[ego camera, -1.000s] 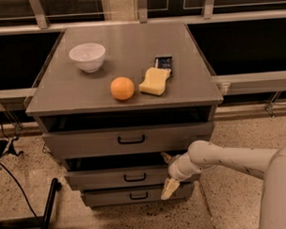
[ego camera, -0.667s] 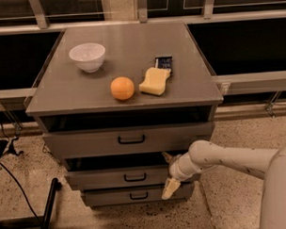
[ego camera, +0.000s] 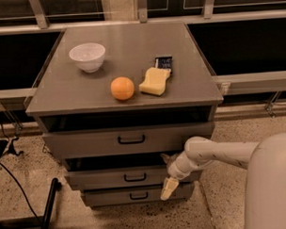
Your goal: Open middle drawer
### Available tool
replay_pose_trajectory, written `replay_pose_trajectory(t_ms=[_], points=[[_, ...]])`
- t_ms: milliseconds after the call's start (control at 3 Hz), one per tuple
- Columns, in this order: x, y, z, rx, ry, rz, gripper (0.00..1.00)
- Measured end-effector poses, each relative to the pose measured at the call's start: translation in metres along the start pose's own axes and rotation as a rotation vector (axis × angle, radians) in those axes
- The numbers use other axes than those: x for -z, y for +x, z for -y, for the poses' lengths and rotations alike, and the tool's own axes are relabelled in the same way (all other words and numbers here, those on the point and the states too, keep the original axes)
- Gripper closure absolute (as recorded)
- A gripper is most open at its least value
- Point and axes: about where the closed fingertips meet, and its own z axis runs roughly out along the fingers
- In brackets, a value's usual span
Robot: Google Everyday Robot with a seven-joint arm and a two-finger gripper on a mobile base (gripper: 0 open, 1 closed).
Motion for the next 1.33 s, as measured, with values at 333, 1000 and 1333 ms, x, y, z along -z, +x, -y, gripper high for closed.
replay_pose_trajectory(t_ms=[333, 1000, 1333], points=[[-0.004, 0.006, -0.004, -0.056, -0.069, -0.023, 0.00], [0.000, 0.014, -0.015, -0.116, -0.139, -0.040, 0.00], [0.007, 0.019, -0.025, -0.141, -0.164, -0.047, 0.00]])
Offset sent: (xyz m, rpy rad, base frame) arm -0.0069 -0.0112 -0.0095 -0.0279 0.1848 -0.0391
